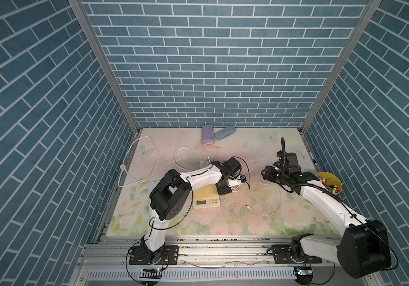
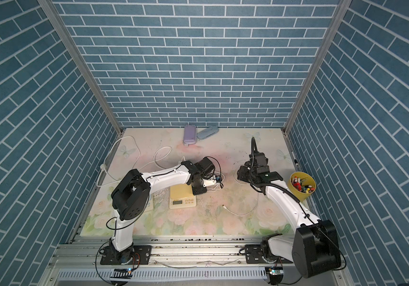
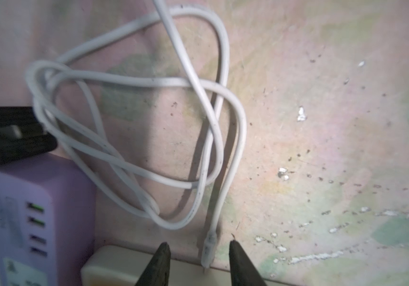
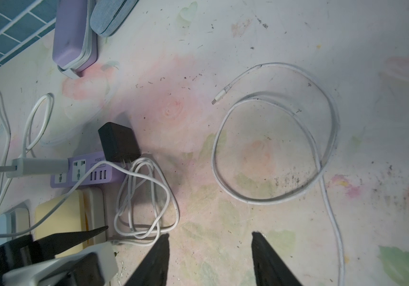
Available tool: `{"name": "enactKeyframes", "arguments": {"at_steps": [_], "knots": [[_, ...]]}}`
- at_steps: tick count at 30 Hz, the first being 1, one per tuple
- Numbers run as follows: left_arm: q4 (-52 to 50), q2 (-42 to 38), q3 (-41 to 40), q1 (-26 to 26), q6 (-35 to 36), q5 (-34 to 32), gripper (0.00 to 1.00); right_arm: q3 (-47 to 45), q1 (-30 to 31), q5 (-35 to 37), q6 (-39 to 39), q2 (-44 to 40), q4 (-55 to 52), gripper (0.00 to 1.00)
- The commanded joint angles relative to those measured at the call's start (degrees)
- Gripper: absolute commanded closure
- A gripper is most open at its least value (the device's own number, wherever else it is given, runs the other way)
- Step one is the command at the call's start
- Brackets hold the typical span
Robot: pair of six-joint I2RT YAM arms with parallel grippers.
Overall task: Charge the electronic scale
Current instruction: Pick up the charging cable from the center of the board.
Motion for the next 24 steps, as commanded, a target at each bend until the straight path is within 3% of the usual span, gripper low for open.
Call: {"name": "enactKeyframes", "arguments": {"at_steps": [1,5,8,9,14,17,20,24], "knots": [[-4.9,1.1,1.2,0.8,2.3,1.7,0.60,2.5,-0.2,-1.6,-3.4,0.3,0.4,0.46],[-6.1,2.1,1.0,1.1,3.4,2.9,0.71,4.4,-0.3,-0.8,-5.5,1.0,-0.7,0.46],[-7.1,2.8,1.6,1.2,4.1,3.8,0.97,5.6,-0.4,-0.2,-6.3,1.2,-1.6,0.46],[-7.1,2.5,1.7,1.2,4.5,4.8,1.00,5.8,-0.4,-0.1,-6.6,0.9,-1.9,0.47],[-6.9,-2.1,2.7,1.1,5.7,8.4,1.00,4.3,-0.4,-1.6,-7.6,-3.3,-0.9,0.47],[-9.2,-5.3,5.2,1.2,6.4,11.4,1.00,2.4,-0.2,-7.6,-10.4,-6.2,0.5,0.47],[-14.7,-7.6,8.2,1.2,8.4,14.8,1.00,-1.2,1.9,-13.0,-17.6,-10.7,2.2,0.49],[-21.5,-10.8,9.9,2.6,9.0,22.5,1.00,-8.2,10.0,-10.0,-33.1,-21.9,4.3,0.50]]}}
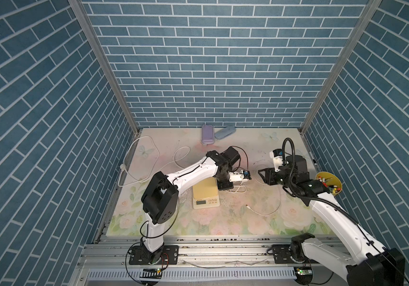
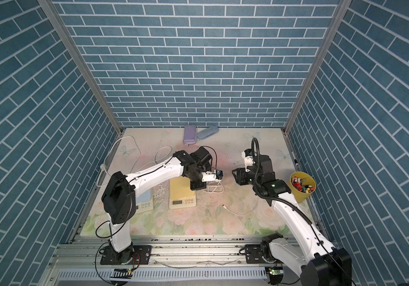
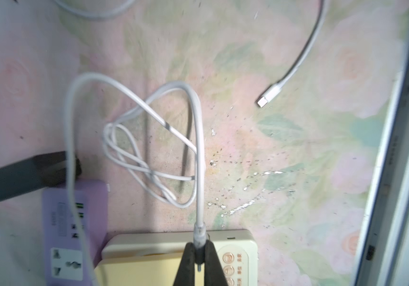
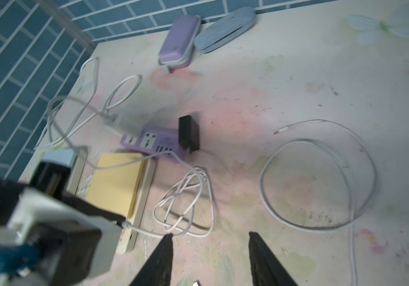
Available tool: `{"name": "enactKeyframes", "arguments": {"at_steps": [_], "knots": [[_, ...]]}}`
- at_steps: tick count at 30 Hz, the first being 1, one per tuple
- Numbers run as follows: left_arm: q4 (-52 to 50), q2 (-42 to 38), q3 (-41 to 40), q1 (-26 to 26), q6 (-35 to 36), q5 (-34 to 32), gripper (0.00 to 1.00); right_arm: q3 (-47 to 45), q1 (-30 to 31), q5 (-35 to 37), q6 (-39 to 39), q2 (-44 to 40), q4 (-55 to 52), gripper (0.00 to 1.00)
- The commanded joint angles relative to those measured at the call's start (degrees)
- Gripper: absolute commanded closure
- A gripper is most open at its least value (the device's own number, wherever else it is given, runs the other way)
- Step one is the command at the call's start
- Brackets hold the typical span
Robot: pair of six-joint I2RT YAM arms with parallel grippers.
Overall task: Charge the electronic scale
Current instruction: Pick up the charging cable from the center of the board.
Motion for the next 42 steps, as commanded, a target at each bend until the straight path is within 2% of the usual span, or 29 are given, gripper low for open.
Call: {"name": "enactKeyframes", "arguments": {"at_steps": [1,4,9,14,20,26,34,35,39,42], "knots": [[-8.9,-3.2,0.2,1.9,1.9,9.6,1.00,-5.2,6.1,-0.2,-17.0,-8.0,3.7,0.50],[-10.2,-5.1,-0.7,4.0,1.9,14.0,1.00,-8.2,10.3,1.6,-18.8,-10.9,8.7,0.50],[-13.9,-5.2,0.2,7.5,3.0,20.8,1.00,-5.8,19.2,3.7,-30.0,-7.5,5.7,0.50],[-17.3,-5.2,-0.2,9.5,4.6,23.0,1.00,-1.6,29.0,11.0,-40.8,-2.8,0.9,0.49],[-18.8,-4.2,-1.1,10.3,4.9,25.4,1.00,4.1,36.8,19.7,-51.1,3.6,-2.2,0.49],[-20.2,-2.8,-0.5,10.9,5.4,28.2,1.00,10.1,39.0,20.9,-57.8,10.7,-4.0,0.50],[-20.2,-3.7,-0.8,12.4,6.1,32.6,1.00,12.3,39.1,20.2,-59.6,17.0,-4.6,0.55],[-20.3,-3.7,-0.9,12.6,6.1,33.1,1.00,12.0,39.1,20.5,-59.7,17.4,-3.8,0.57],[-20.4,-4.1,-1.1,12.6,6.4,34.1,1.00,10.7,39.1,22.2,-60.7,18.6,0.1,0.81],[-19.9,-4.6,-1.8,12.6,6.5,34.5,1.00,9.8,39.0,23.1,-61.9,19.2,2.9,0.94]]}}
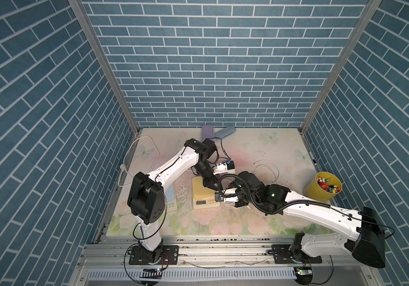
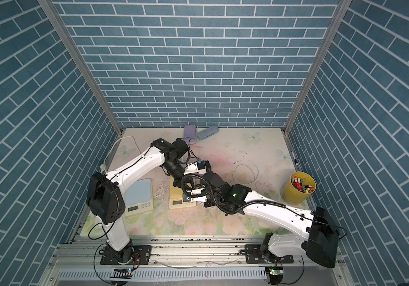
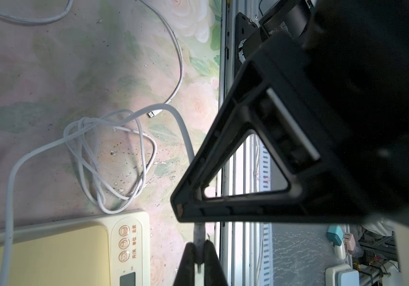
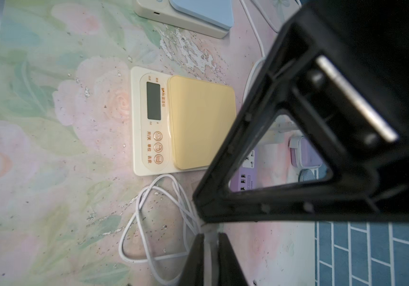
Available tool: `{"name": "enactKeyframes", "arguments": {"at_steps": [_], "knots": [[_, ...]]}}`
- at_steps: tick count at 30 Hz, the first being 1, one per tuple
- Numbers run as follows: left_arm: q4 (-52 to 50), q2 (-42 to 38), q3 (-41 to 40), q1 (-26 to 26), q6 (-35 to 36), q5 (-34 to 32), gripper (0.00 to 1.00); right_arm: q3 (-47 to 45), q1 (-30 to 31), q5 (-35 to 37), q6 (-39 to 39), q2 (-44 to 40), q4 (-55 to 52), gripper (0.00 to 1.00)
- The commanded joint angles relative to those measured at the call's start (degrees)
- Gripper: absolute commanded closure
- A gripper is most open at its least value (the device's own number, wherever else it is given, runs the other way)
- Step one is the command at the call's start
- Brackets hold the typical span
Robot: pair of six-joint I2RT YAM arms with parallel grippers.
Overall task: Charge the electronic scale
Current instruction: Pick up the charging cable from the center of the board, then adjust the electronic scale at the center of the board.
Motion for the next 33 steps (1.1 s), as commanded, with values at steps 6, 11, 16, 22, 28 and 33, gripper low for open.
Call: {"name": "enactKeyframes", "arguments": {"at_steps": [6,11,16,22,28,33], "knots": [[0.7,-3.0,-2.6,0.4,0.9,3.1,1.00,-3.2,-0.7,2.3,-3.9,1.9,6.4,1.00],[9.0,-7.6,-7.1,1.6,-7.6,-0.3,0.67,-3.1,-2.5,5.9,0.3,1.0,7.8,1.00],[24.2,-18.4,-18.4,6.0,-20.6,-5.6,0.53,-1.4,-10.0,6.8,6.7,-2.5,4.9,1.00],[37.7,-27.8,-31.3,12.9,-37.2,-20.4,0.45,3.5,-17.9,9.4,12.5,-2.7,2.1,1.00],[49.6,-25.1,-40.1,19.9,-52.6,-28.9,0.43,12.0,-22.8,11.0,16.4,1.9,0.3,1.00],[56.8,-16.9,-39.9,20.3,-54.1,-28.4,0.43,19.2,-28.4,2.7,19.7,7.4,-0.1,1.00]]}}
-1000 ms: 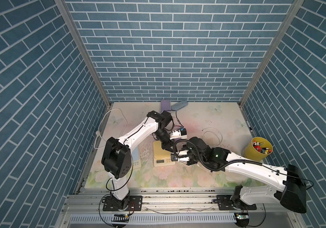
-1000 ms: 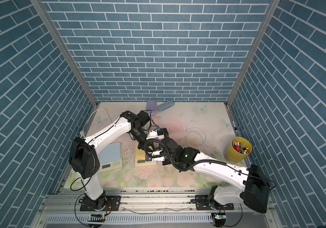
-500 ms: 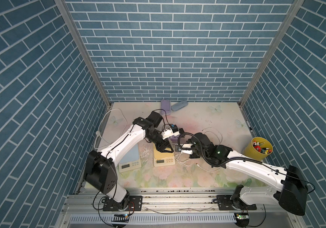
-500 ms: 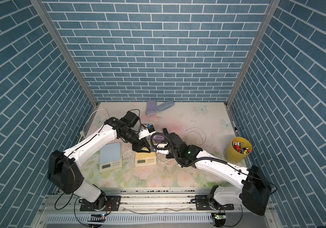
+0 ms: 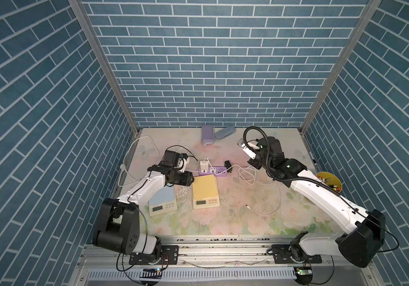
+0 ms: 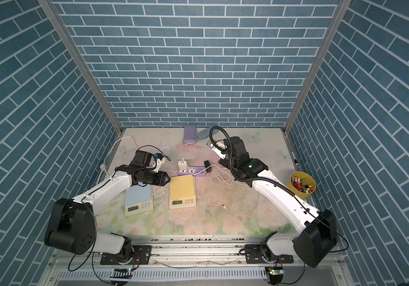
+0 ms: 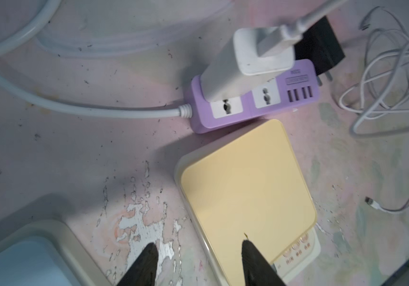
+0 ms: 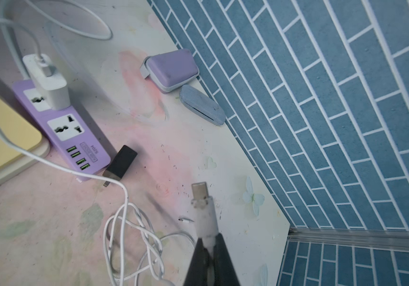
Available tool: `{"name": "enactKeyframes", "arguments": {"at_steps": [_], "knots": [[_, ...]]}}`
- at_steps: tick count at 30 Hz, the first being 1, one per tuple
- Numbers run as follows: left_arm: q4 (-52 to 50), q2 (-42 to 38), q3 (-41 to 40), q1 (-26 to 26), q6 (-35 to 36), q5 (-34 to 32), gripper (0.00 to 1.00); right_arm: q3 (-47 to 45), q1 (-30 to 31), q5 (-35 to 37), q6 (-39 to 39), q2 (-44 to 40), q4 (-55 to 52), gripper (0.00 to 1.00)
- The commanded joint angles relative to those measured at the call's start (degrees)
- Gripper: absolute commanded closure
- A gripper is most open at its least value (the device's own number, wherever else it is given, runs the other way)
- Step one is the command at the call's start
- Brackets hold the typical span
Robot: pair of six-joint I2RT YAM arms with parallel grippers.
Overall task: Charge the electronic scale
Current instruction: Adjust the electronic scale at the center of the board.
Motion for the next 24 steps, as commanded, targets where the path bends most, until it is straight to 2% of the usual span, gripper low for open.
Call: {"name": "enactKeyframes", "arguments": {"at_steps": [1,4,7,10,13,17,20,24], "knots": [[8.3,5.0,1.3,0.2,-4.4,-0.7,0.43,4.2,-3.2,-6.5,4.7,3.7,-1.6,1.00],[11.4,9.2,0.8,-0.3,-6.7,1.6,0.43,8.8,-4.2,-9.5,5.6,7.5,-3.9,1.00],[15.1,9.9,-1.9,-3.5,-10.1,2.0,0.43,11.5,-4.3,-10.5,5.8,9.2,-4.7,1.00],[19.6,9.2,-5.0,-9.0,-15.6,0.5,0.44,11.6,-4.7,-10.5,5.8,9.5,-4.7,1.00],[24.9,8.1,-7.7,-15.5,-22.9,-3.9,0.44,13.7,-5.4,-10.5,5.8,10.7,-4.7,1.00],[30.9,10.6,-6.0,-22.5,-29.0,-7.7,0.44,15.5,-5.4,-10.5,5.8,11.7,-4.7,1.00],[29.3,12.4,-1.5,-24.2,-28.1,-7.9,0.45,15.7,-5.0,-10.5,5.8,11.6,-4.7,1.00],[18.7,6.0,1.0,-22.7,-21.6,-13.0,0.45,16.1,-2.7,-10.5,5.8,11.9,-4.7,1.00]]}}
